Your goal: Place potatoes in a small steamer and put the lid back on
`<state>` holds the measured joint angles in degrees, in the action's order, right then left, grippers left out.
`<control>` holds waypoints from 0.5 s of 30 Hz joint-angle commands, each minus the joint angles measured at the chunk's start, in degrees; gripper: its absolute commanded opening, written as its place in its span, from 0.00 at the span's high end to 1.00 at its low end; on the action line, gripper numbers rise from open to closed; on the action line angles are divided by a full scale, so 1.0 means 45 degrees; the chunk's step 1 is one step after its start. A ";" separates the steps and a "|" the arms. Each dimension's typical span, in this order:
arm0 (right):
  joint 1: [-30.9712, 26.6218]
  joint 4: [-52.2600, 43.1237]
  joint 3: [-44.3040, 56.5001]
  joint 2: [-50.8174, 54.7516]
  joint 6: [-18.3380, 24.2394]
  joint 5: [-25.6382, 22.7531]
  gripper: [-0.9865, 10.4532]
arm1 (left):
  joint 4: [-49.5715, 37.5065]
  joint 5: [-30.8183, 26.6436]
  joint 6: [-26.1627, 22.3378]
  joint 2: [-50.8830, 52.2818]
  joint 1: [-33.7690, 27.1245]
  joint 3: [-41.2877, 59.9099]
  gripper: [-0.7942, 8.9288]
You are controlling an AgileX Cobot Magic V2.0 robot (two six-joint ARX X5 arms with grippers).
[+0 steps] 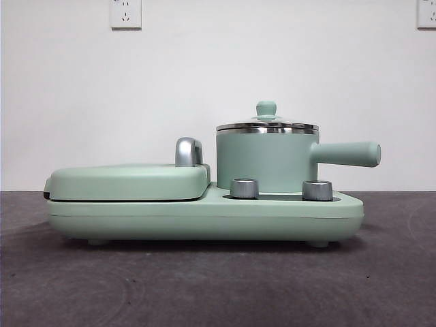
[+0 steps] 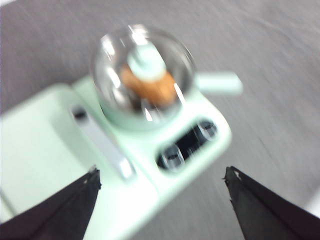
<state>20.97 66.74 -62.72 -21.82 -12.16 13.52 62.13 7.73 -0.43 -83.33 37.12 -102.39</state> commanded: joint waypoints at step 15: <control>0.0063 -0.0092 -0.0068 -0.0039 0.0379 0.0063 0.78 | -0.2302 -0.0355 0.3968 1.0661 0.0777 1.0064 0.93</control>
<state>20.97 66.72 -62.61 -21.82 -10.92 13.54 53.45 6.76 13.50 -36.88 40.16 -58.00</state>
